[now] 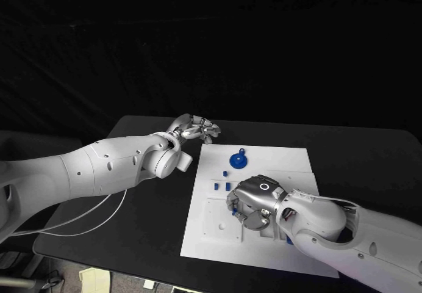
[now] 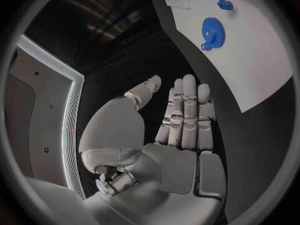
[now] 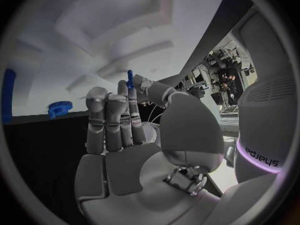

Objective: Assemble the parts on the task board

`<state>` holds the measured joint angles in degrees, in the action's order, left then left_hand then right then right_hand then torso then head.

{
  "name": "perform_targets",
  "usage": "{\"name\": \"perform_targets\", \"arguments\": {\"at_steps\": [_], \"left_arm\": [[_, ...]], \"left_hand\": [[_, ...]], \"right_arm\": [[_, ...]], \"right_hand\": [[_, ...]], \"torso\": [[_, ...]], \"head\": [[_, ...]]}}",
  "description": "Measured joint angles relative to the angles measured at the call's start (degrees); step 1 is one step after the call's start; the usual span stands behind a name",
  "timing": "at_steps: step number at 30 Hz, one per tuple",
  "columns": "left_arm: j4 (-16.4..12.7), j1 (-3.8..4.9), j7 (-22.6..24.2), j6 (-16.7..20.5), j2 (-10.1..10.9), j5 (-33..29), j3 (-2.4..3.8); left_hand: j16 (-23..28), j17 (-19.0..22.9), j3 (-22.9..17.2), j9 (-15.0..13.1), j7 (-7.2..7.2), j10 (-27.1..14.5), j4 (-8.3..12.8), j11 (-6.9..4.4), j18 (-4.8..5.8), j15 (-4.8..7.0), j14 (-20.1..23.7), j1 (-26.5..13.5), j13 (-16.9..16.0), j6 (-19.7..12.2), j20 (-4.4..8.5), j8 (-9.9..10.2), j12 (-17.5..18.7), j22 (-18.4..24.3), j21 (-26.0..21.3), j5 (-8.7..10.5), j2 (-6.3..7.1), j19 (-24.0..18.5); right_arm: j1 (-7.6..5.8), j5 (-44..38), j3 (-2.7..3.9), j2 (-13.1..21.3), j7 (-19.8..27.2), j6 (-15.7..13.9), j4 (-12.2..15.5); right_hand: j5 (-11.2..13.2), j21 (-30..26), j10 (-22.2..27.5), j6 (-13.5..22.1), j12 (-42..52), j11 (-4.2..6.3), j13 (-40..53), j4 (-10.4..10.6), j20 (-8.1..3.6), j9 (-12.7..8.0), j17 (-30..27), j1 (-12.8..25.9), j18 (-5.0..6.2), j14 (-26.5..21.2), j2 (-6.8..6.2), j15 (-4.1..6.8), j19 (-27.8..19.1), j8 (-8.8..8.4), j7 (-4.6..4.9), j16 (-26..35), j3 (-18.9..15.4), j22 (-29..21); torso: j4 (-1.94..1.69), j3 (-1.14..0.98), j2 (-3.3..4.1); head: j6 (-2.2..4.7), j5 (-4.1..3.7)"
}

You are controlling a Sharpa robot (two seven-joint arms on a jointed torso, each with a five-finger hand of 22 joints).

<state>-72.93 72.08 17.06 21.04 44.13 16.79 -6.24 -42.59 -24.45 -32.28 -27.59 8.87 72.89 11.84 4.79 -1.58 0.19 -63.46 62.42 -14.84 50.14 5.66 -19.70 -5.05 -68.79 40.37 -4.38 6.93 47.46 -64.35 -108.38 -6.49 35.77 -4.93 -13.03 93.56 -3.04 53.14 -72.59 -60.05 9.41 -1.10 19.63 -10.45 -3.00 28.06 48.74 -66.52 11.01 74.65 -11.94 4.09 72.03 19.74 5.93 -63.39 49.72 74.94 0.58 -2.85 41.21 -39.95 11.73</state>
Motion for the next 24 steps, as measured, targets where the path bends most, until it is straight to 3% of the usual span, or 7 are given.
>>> {"name": "perform_targets", "arguments": {"at_steps": [16,24], "left_arm": [[0.0,0.0,-0.1,0.0,0.0,0.0,0.0],[0.0,0.0,-0.2,0.0,0.0,0.0,0.0]], "left_hand": [[0.0,-0.1,0.0,0.0,0.0,0.0,0.0,0.0,-0.59,-0.2,-0.2,0.0,0.0,0.0,0.06,0.0,0.0,0.0,0.0,0.0,0.0,0.1],[0.0,-0.2,0.0,0.0,0.0,0.0,0.0,0.0,-0.57,-0.2,-0.2,0.0,0.0,0.0,0.05,0.0,0.0,0.0,0.0,0.0,0.0,0.1]], "right_arm": [[0.0,-1.1,-0.04,-0.2,-0.3,0.8,-0.3],[-0.04,-1.7,-0.75,-1.0,-0.6,1.1,-0.7]], "right_hand": [[0.0,0.0,0.0,0.0,-0.1,0.0,0.1,0.0,-0.07,-0.1,0.0,0.0,0.0,-0.1,0.0,0.12,-0.1,0.0,-0.01,0.0,0.0,0.0],[0.0,0.0,0.0,0.0,-0.1,0.0,0.1,0.0,-0.09,0.0,0.0,0.0,0.0,-0.1,0.0,0.12,-0.1,0.17,-0.02,0.0,0.0,0.0]], "torso": [[0.0,0.01,-0.03],[0.0,0.02,-0.03]], "head": [[-0.25,0.01],[-0.34,-0.02]]}}
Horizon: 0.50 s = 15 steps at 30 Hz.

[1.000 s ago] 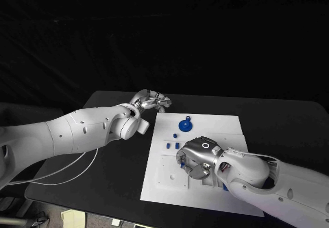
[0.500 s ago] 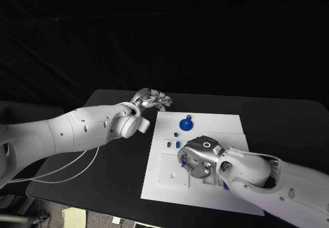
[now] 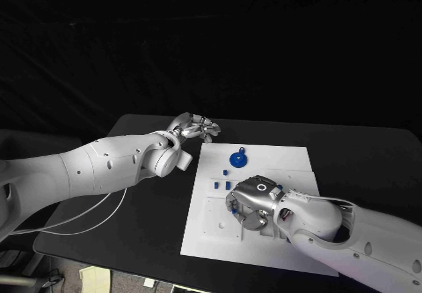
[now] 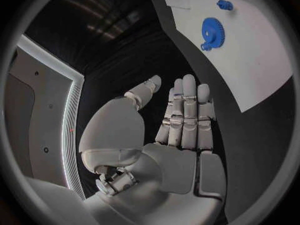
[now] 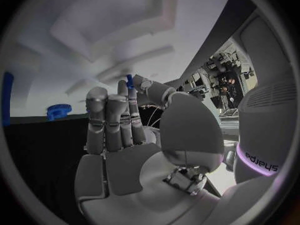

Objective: Assemble the parts on the task board

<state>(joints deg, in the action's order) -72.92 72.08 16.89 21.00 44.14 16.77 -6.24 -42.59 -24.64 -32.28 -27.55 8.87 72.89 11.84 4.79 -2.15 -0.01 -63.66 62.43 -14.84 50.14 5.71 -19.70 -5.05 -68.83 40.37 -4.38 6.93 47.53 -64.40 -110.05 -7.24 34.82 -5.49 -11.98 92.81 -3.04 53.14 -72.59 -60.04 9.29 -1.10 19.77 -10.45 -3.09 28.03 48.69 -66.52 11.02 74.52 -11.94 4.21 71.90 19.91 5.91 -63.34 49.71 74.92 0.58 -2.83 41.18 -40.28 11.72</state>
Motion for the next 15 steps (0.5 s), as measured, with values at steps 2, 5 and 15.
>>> {"name": "perform_targets", "arguments": {"at_steps": [2,5,15], "left_arm": [[0.0,0.0,0.0,0.0,0.0,0.0,0.0],[0.0,0.0,0.0,0.0,0.0,0.0,0.0],[0.0,0.0,-0.1,0.0,0.0,0.0,0.0]], "left_hand": [[0.0,0.0,0.0,0.0,0.0,0.0,0.0,0.0,0.0,0.0,0.0,0.0,0.0,0.0,0.0,0.0,0.0,0.0,0.0,0.0,0.0,0.0],[0.0,0.0,0.0,0.0,0.0,0.0,0.0,0.0,0.02,0.03,0.0,0.0,0.0,0.0,0.0,0.0,0.0,0.0,0.0,0.0,0.0,0.0],[0.2,-0.1,0.0,0.0,0.0,0.0,0.0,0.0,0.1,0.21,-0.2,0.0,0.0,0.0,0.0,0.0,0.2,0.0,0.0,0.0,0.0,0.0]], "right_arm": [[-0.01,-0.1,-0.04,-0.1,-0.1,0.0,-0.1],[-0.03,-0.2,-0.11,-0.3,-0.2,0.1,-0.1],[-0.12,0.4,-0.3,-0.3,-0.2,0.1,-0.4]], "right_hand": [[0.0,0.0,0.0,0.0,0.0,0.0,0.0,0.0,0.0,0.0,0.0,0.0,0.0,0.0,0.0,0.0,0.0,0.0,0.0,0.0,0.0,0.0],[0.0,0.0,0.0,0.0,0.0,0.0,0.0,0.0,-0.01,0.0,0.0,0.0,0.0,0.0,0.0,0.0,0.0,0.0,0.0,0.0,0.0,0.0],[-2.5,0.0,0.3,1.3,-1.4,-0.31,-0.4,-0.8,0.0,-0.3,-0.2,1.0,0.0,-0.1,-0.43,-0.14,0.0,-0.88,0.64,0.0,-0.8,0.0]], "torso": [[0.0,-0.01,0.0],[-0.01,-0.01,0.0],[0.0,-0.01,0.0]], "head": [[-0.09,0.0],[-0.15,0.0],[-0.22,-0.03]]}}
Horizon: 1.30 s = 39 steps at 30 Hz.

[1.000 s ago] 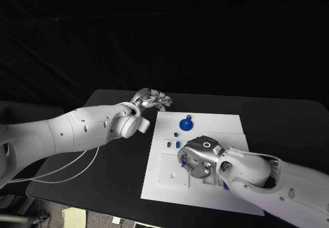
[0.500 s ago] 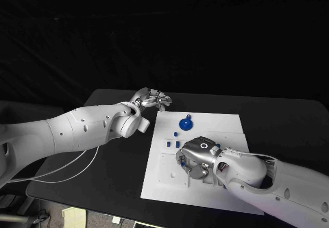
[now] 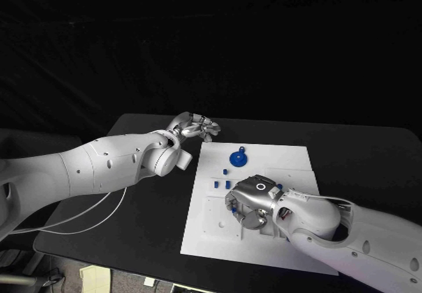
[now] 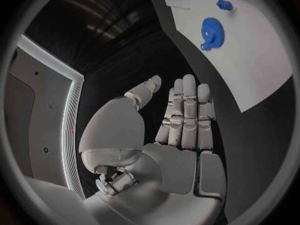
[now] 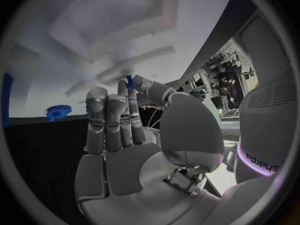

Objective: Assemble the parts on the task board

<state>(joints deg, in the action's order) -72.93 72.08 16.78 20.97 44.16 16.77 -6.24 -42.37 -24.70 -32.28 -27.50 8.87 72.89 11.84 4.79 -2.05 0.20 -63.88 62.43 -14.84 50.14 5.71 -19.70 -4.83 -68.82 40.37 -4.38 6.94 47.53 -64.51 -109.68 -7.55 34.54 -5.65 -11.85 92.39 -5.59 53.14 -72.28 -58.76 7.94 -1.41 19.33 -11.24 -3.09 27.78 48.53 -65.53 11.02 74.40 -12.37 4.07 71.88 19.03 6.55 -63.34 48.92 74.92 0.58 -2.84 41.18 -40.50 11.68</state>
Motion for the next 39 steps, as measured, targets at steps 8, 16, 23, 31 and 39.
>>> {"name": "perform_targets", "arguments": {"at_steps": [8,16,23,31,39], "left_arm": [[0.0,0.0,-0.1,0.0,0.0,0.0,0.0],[0.0,0.0,-0.2,-0.1,0.1,0.0,0.0],[0.0,0.0,-0.3,-0.3,0.1,0.0,0.0],[0.1,0.0,-0.3,-0.4,0.1,0.0,-0.01],[0.5,0.0,-0.3,-0.4,0.1,0.0,-0.01]], "left_hand": [[0.0,-0.1,0.0,0.0,0.21,0.0,0.0,0.0,0.29,0.0,0.0,0.0,0.0,-0.2,0.0,0.0,0.0,-0.1,0.0,0.0,0.0,0.0],[0.0,-0.2,0.0,0.0,0.21,0.0,0.0,0.0,0.31,0.0,0.0,0.0,0.0,-0.2,0.0,0.0,0.0,0.0,-0.2,0.0,0.0,0.0],[0.0,-0.2,0.0,0.0,0.21,0.0,0.0,0.0,0.32,0.0,0.0,0.0,0.0,-0.2,0.0,0.0,0.0,0.0,-0.2,0.0,0.0,0.0],[0.2,-0.3,0.0,0.0,0.21,0.0,0.0,0.0,0.34,0.0,0.0,0.0,0.0,-0.2,0.0,0.0,0.0,-0.1,-0.2,0.0,0.0,0.0],[0.2,-0.3,0.0,0.0,0.21,0.0,0.0,0.0,0.37,0.0,0.0,0.0,0.0,-0.2,0.0,0.0,0.0,-0.1,-0.2,0.0,0.0,0.0]], "right_arm": [[0.1,1.7,-0.16,0.7,0.7,-1.0,0.1],[0.23,2.9,-0.29,2.2,0.6,-3.5,1.2],[0.07,4.2,1.31,4.2,0.0,-5.7,3.1],[-1.68,6.9,4.1,8.1,-0.1,-5.8,5.3],[-4.69,10.2,4.81,13.0,0.1,-2.5,5.7]], "right_hand": [[-2.4,0.0,3.0,3.2,-2.8,-3.02,-1.3,-1.2,0.14,-1.4,0.0,3.0,-0.02,-0.1,-2.03,-1.58,-0.3,-2.65,0.52,0.0,-6.5,0.0],[-3.1,-0.3,6.2,7.0,-4.3,-4.12,-3.0,-1.2,0.33,-1.8,-0.2,3.1,-1.52,-0.1,-2.81,-2.8,-0.5,-3.08,2.54,0.0,-9.1,0.0],[-3.1,-0.6,6.2,7.1,-4.2,-4.12,-3.6,-0.6,-0.01,-1.9,-0.3,2.0,-1.79,-0.1,-3.61,-2.82,-0.1,-3.08,2.56,0.0,-8.5,0.0],[-3.3,-0.6,6.2,7.2,-3.9,-4.11,-3.7,-0.4,-0.01,-1.9,-0.3,1.6,-1.8,-0.1,-3.69,-2.81,-0.1,-3.08,2.73,0.0,-8.3,0.0],[-5.3,-0.6,6.2,7.2,-3.9,-4.1,-4.3,-0.3,-0.1,-1.9,-0.3,1.6,-1.82,-0.1,-3.69,-2.77,0.4,-2.87,2.79,-0.3,-10.3,0.0]], "torso": [[0.02,-0.03,-0.01],[0.03,-0.07,-0.01],[0.03,-0.07,-0.03],[0.07,-0.05,-0.04],[0.1,-0.03,-0.08]], "head": [[0.03,-0.03],[0.23,-0.18],[0.55,-0.4],[1.41,-0.99],[2.38,-1.96]]}}
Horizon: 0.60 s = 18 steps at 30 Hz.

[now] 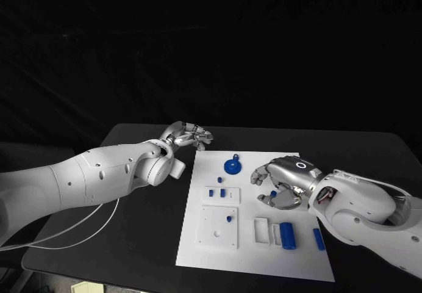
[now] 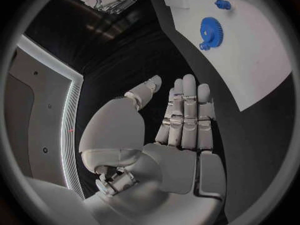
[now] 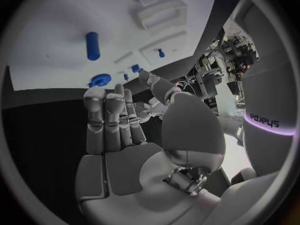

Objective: Assemble the parts on the task board

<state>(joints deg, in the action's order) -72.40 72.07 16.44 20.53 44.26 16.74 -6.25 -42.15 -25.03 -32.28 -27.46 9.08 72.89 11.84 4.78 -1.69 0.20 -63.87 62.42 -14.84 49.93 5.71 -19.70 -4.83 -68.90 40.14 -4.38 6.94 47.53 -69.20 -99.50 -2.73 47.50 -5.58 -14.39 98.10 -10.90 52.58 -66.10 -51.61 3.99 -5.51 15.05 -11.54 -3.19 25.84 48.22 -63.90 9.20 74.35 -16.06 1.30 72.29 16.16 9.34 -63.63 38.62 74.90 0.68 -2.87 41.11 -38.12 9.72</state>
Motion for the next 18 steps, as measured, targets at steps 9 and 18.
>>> {"name": "perform_targets", "arguments": {"at_steps": [9,18], "left_arm": [[0.2,-0.01,0.0,-0.1,-0.2,0.0,0.0],[0.3,-0.01,0.0,-0.1,-0.2,-0.1,0.0]], "left_hand": [[0.0,-0.1,0.0,0.0,0.0,0.0,0.0,0.0,0.06,0.0,0.0,-0.2,0.0,0.0,0.0,0.0,0.0,0.0,0.0,0.0,-0.23,0.0],[0.0,-0.1,0.0,0.0,0.0,0.0,0.0,0.0,0.15,0.0,0.0,-0.2,0.0,0.0,0.0,0.0,0.0,0.0,0.0,0.0,-0.23,0.0]], "right_arm": [[-0.45,1.0,-0.05,1.5,-0.3,4.2,-1.3],[-0.45,0.2,-0.17,1.5,-0.9,6.4,-3.0]], "right_hand": [[-0.9,0.0,0.6,0.4,0.0,-0.42,-0.9,-0.3,0.01,-0.2,0.0,0.8,0.0,-0.1,-0.14,-0.05,0.0,-0.02,-0.32,0.0,-2.8,0.0],[-0.8,0.0,1.0,0.8,0.0,-0.44,-1.3,-0.3,0.24,-0.3,-0.1,0.8,0.0,-0.3,-0.15,-0.31,-0.2,-0.02,-0.32,0.0,-3.3,0.0]], "torso": [[0.02,-0.04,0.0],[-0.05,-0.07,0.08]], "head": [[0.71,-0.62],[0.86,-0.98]]}}
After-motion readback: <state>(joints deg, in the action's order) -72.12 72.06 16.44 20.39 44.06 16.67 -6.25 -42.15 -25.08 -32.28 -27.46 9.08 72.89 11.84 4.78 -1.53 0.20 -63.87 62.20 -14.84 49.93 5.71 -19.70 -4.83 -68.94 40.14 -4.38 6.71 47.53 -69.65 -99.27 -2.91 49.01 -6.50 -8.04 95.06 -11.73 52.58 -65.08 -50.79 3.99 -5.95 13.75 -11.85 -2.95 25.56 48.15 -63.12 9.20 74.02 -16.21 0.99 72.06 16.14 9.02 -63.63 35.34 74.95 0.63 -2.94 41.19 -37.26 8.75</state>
